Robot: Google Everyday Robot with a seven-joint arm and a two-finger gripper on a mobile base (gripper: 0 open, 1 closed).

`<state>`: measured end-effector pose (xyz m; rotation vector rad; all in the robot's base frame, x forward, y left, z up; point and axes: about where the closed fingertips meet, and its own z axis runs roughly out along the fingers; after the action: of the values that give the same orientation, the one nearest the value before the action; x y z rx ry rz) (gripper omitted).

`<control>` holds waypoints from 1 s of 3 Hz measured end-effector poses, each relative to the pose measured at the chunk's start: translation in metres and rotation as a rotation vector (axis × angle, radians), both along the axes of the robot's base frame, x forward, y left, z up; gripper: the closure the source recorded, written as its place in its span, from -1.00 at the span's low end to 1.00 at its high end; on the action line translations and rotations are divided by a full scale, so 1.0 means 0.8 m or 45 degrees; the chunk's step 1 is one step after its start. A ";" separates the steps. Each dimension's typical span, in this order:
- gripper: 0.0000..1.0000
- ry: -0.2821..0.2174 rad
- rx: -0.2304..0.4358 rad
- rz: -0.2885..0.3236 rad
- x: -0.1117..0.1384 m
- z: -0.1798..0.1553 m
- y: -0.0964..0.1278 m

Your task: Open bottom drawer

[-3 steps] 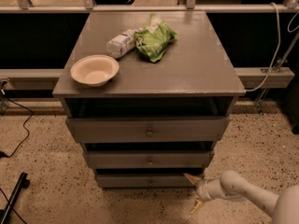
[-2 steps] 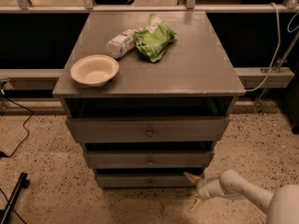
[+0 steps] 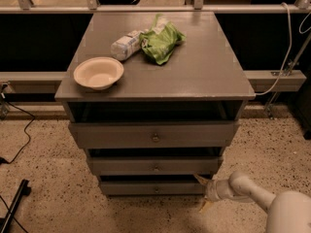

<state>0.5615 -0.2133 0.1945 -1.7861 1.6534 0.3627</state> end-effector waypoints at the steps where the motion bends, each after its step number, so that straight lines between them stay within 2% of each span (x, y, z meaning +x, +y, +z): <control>1: -1.00 0.021 0.006 -0.018 0.016 -0.015 -0.005; 2: -0.50 0.017 0.011 -0.020 0.028 -0.017 -0.006; 3: -0.05 0.030 0.008 0.009 0.026 -0.016 0.001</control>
Offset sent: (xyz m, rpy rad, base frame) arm 0.0369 -0.0143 -0.0117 0.0125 -0.0054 -0.0414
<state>0.5820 -0.2125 0.1818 -1.7904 1.6607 0.3932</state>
